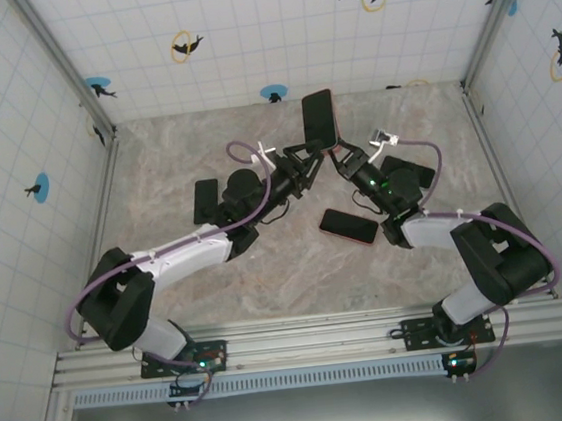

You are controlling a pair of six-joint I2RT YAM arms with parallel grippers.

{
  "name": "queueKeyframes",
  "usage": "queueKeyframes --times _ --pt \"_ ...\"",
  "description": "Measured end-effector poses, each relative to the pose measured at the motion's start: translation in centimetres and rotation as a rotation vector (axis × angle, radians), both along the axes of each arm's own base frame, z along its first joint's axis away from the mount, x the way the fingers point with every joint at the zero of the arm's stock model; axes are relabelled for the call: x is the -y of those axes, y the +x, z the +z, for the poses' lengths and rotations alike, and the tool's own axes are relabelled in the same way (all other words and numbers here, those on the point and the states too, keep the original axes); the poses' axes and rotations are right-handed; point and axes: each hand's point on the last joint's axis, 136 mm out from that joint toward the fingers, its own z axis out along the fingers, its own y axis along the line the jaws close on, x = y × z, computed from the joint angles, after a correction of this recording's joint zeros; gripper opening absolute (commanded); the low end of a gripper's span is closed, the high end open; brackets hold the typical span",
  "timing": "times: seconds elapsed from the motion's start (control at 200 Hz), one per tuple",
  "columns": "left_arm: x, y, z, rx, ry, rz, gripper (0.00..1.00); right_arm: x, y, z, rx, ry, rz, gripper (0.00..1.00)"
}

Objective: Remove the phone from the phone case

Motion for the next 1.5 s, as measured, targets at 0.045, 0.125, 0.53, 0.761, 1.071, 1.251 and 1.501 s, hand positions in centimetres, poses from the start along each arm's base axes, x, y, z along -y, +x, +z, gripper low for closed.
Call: queueKeyframes --times 0.045,0.125,0.53,0.761,1.071,1.251,1.501 --pt "0.1 0.1 -0.3 -0.010 0.002 -0.002 0.51 0.1 0.0 -0.2 -0.006 -0.002 -0.006 0.00" --pt "0.3 0.4 -0.8 -0.020 0.008 -0.001 0.50 0.2 -0.1 -0.5 -0.013 -0.003 -0.011 0.00" --pt "0.5 1.8 -1.7 -0.044 -0.007 0.023 0.34 0.7 -0.7 -0.6 -0.013 0.005 -0.023 0.00" --pt "1.1 2.9 -0.9 -0.035 -0.024 0.033 0.13 1.0 -1.0 -0.1 0.006 0.028 -0.033 0.00" --pt "1.3 2.7 -0.9 -0.034 -0.022 0.018 0.00 1.4 -0.8 -0.9 -0.007 -0.001 -0.086 0.00" --pt "1.9 2.1 -0.5 -0.029 -0.022 0.003 0.00 2.1 0.2 -2.3 -0.036 -0.063 -0.159 0.00" --pt "1.4 -0.4 1.4 0.001 -0.039 -0.033 0.00 5.2 2.3 -4.7 -0.103 -0.113 -0.293 0.00"
